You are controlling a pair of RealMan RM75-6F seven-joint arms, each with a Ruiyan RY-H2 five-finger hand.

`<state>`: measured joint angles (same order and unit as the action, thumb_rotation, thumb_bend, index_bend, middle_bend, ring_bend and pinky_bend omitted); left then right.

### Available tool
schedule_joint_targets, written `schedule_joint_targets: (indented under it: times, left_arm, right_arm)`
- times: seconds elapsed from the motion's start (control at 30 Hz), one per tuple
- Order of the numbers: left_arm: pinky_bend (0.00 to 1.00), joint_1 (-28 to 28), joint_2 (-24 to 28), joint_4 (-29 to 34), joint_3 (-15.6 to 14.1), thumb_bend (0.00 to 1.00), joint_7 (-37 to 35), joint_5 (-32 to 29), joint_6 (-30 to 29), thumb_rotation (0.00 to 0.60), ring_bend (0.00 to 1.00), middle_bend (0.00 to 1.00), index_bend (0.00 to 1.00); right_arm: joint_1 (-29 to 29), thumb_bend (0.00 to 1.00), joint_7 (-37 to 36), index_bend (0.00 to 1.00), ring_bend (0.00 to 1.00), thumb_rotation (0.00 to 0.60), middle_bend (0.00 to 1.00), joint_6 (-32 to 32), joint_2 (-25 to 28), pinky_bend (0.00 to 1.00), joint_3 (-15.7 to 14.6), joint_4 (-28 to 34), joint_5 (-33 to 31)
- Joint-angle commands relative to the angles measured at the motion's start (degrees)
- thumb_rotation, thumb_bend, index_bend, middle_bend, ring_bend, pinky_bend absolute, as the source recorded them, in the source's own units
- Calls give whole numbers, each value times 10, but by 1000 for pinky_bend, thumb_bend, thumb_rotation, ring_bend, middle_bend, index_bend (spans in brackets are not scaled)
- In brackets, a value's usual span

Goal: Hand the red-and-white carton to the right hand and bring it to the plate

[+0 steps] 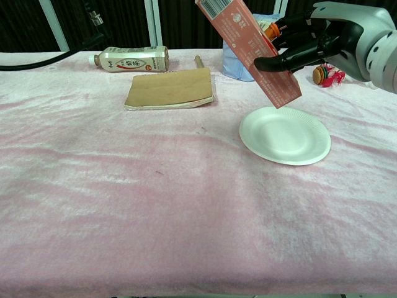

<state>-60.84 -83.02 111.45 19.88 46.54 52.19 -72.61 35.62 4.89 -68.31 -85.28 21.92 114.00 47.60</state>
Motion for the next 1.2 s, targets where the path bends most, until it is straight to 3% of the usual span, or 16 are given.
schedule_joint_targets:
  times: [0.03, 0.13, 0.23, 0.3, 0.6, 0.93, 1.2]
  left_arm:
    - [382, -5, -4, 3, 1, 161, 7, -2, -1, 600, 307, 395, 468]
    - [285, -7, -5, 7, 0, 15, 8, 4, -3, 600, 209, 291, 358]
    - [202, -7, -3, 9, -1, 0, 3, 7, -2, 600, 125, 200, 186]
    - [184, -6, -2, 11, -2, 0, 0, 11, -1, 600, 106, 176, 128]
    - [178, 4, 16, 25, -4, 0, -47, 52, 10, 600, 105, 172, 108]
    - [178, 45, 52, 38, -19, 0, -151, 146, 7, 600, 105, 172, 108]
    - [178, 118, 83, 62, -63, 0, -220, 212, -47, 600, 105, 170, 108]
  right_arm:
    - [0, 324, -3, 474, 382, 600, 453, 1, 1, 365, 1, 1, 2]
    - [-1, 323, -7, 474, 381, 600, 453, 1, 4, 366, 3, 1, 3]
    - [-2, 324, -10, 474, 382, 600, 453, 1, 5, 366, 4, 0, 3]
    - [-3, 324, -12, 475, 382, 600, 453, 1, 7, 366, 4, -2, 3]
    - [-9, 324, -25, 475, 381, 600, 453, -7, 7, 366, 10, -22, -2]
    - [-16, 325, -45, 474, 382, 600, 453, -21, 2, 366, 26, -38, -10]
    - [-31, 324, -101, 474, 381, 600, 453, -50, -15, 366, 55, -54, 1]
